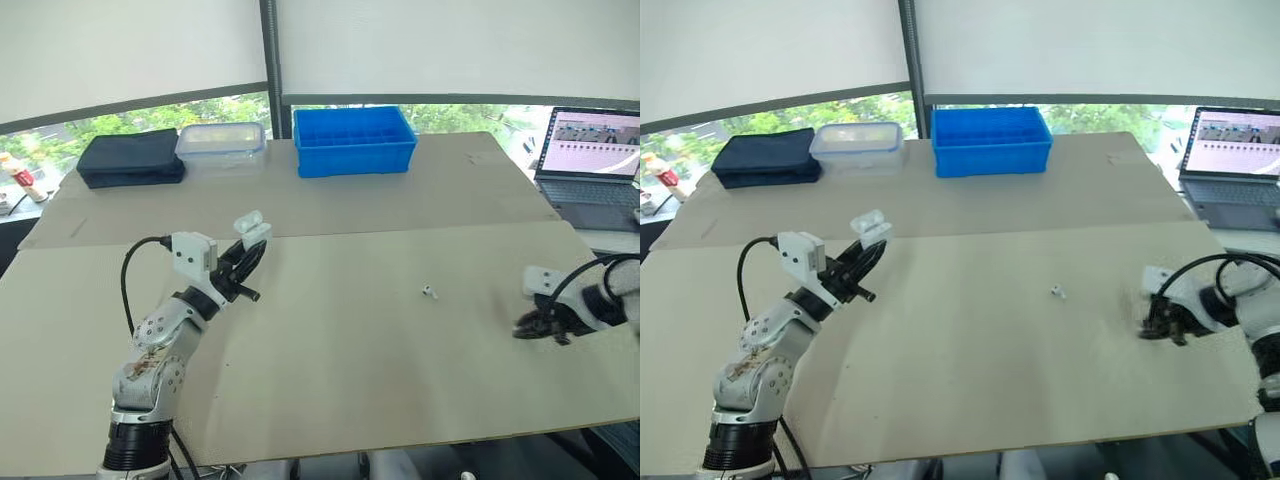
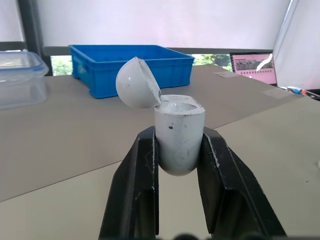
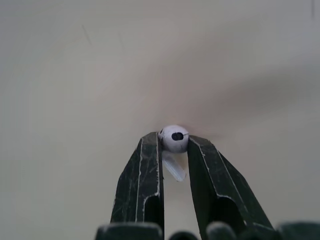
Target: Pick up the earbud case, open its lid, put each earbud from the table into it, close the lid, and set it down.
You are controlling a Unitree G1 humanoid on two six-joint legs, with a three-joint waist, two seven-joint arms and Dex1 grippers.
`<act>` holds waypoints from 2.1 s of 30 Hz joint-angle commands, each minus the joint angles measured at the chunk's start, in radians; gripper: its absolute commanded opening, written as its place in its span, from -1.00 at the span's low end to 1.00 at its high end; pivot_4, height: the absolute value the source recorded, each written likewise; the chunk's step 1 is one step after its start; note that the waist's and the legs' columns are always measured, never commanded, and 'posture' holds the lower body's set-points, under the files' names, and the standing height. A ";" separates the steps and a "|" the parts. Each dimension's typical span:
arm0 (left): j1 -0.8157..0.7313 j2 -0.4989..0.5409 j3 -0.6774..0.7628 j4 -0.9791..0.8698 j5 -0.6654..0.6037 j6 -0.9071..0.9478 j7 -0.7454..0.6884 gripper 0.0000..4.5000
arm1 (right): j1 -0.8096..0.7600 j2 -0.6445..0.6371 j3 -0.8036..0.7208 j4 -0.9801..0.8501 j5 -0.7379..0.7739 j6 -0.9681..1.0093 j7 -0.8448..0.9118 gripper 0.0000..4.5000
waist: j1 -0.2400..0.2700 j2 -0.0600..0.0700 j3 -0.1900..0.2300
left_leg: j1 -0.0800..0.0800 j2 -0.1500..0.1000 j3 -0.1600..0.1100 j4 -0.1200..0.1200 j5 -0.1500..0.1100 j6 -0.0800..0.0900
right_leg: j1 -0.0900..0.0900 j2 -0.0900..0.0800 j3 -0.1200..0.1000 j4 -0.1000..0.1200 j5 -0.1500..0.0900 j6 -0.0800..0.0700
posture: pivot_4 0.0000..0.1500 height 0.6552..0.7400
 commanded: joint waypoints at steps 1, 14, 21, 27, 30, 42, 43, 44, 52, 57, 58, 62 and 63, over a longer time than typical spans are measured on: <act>-0.020 -0.007 -0.022 -0.014 0.009 -0.036 -0.021 -0.76 | -0.085 0.115 -0.126 -0.271 0.215 0.364 -0.110 -0.84 | -0.003 0.000 0.000 | -0.001 0.000 0.000 0.000 0.000 0.000 | -0.002 0.000 0.000 0.000 0.000 0.000 | 1.00 1.00; -0.178 -0.082 -0.108 0.143 0.171 -0.235 0.003 -0.76 | -0.250 0.872 -0.356 -0.736 0.541 0.865 -0.976 -0.84 | 0.032 0.001 -0.001 | -0.027 -0.007 -0.006 0.006 0.005 -0.009 | -0.026 -0.005 -0.003 0.008 0.005 0.000 | 1.00 1.00; -0.221 -0.099 -0.123 0.202 0.239 -0.318 0.018 -0.76 | -0.222 0.963 -0.346 -0.744 0.563 0.837 -1.103 -0.84 | 0.007 0.001 -0.001 | -0.025 -0.005 -0.004 0.006 0.005 -0.010 | -0.026 -0.001 -0.003 0.010 0.005 0.000 | 1.00 1.00; -0.233 -0.114 -0.135 0.226 0.275 -0.358 0.030 -0.76 | -0.218 1.003 -0.340 -0.732 0.589 0.816 -1.173 -0.84 | -0.003 0.001 -0.001 | -0.023 -0.004 -0.004 0.004 0.005 -0.009 | -0.025 0.000 -0.002 0.011 0.005 -0.001 | 1.00 1.00; -0.235 -0.122 -0.138 0.233 0.289 -0.371 0.042 -0.76 | -0.223 1.015 -0.340 -0.734 0.606 0.817 -1.193 -0.84 | -0.004 0.001 -0.001 | -0.023 -0.004 -0.003 0.004 0.005 -0.009 | -0.025 0.000 -0.002 0.011 0.005 -0.001 | 1.00 1.00; -0.260 -0.164 -0.144 0.231 0.306 -0.398 0.073 -0.76 | -0.187 1.024 -0.300 -0.738 0.614 0.803 -1.247 -0.84 | -0.005 0.001 -0.001 | -0.023 -0.004 -0.003 0.004 0.002 -0.005 | -0.025 0.000 -0.002 0.010 0.005 -0.001 | 1.00 1.00; -0.260 -0.165 -0.146 0.230 0.306 -0.397 0.070 -0.76 | -0.187 1.024 -0.298 -0.736 0.614 0.800 -1.248 -0.84 | -0.005 0.001 -0.001 | -0.023 -0.004 -0.003 0.004 0.002 -0.005 | -0.025 0.000 -0.002 0.010 0.005 -0.001 | 1.00 1.00; -0.260 -0.167 -0.147 0.228 0.306 -0.396 0.069 -0.76 | -0.187 1.023 -0.297 -0.735 0.614 0.797 -1.250 -0.84 | -0.005 0.001 -0.001 | -0.023 -0.004 -0.003 0.004 0.002 -0.005 | -0.025 0.000 -0.002 0.010 0.005 -0.001 | 1.00 1.00; -0.255 -0.180 -0.152 0.221 0.306 -0.399 0.070 -0.76 | -0.167 1.012 -0.272 -0.728 0.605 0.780 -1.258 -0.84 | -0.004 0.001 -0.001 | -0.023 -0.004 -0.003 0.004 0.002 -0.005 | -0.025 0.000 -0.002 0.010 0.005 -0.001 | 1.00 1.00; -0.253 -0.183 -0.152 0.217 0.304 -0.398 0.071 -0.76 | -0.155 1.011 -0.261 -0.731 0.611 0.780 -1.264 -0.84 | -0.005 0.001 -0.001 | -0.023 -0.004 -0.003 0.004 0.002 -0.004 | -0.025 0.000 -0.002 0.010 0.005 -0.001 | 1.00 1.00; -0.254 -0.182 -0.151 0.218 0.304 -0.398 0.070 -0.76 | -0.154 1.011 -0.261 -0.730 0.613 0.782 -1.263 -0.84 | -0.005 0.001 -0.001 | -0.023 -0.004 -0.003 0.004 0.002 -0.004 | -0.025 0.000 -0.002 0.010 0.005 -0.001 | 1.00 1.00; -0.256 -0.179 -0.149 0.222 0.304 -0.399 0.068 -0.76 | -0.154 1.012 -0.260 -0.728 0.627 0.791 -1.256 -0.84 | -0.005 0.001 -0.001 | -0.023 -0.004 -0.003 0.004 0.002 -0.004 | -0.025 0.000 -0.002 0.010 0.005 -0.001 | 1.00 1.00; -0.258 -0.177 -0.147 0.224 0.303 -0.399 0.067 -0.76 | -0.155 1.015 -0.260 -0.728 0.630 0.793 -1.255 -0.84 | -0.004 0.001 -0.001 | -0.023 -0.004 -0.003 0.004 0.002 -0.004 | -0.025 0.000 -0.002 0.010 0.005 -0.001 | 1.00 1.00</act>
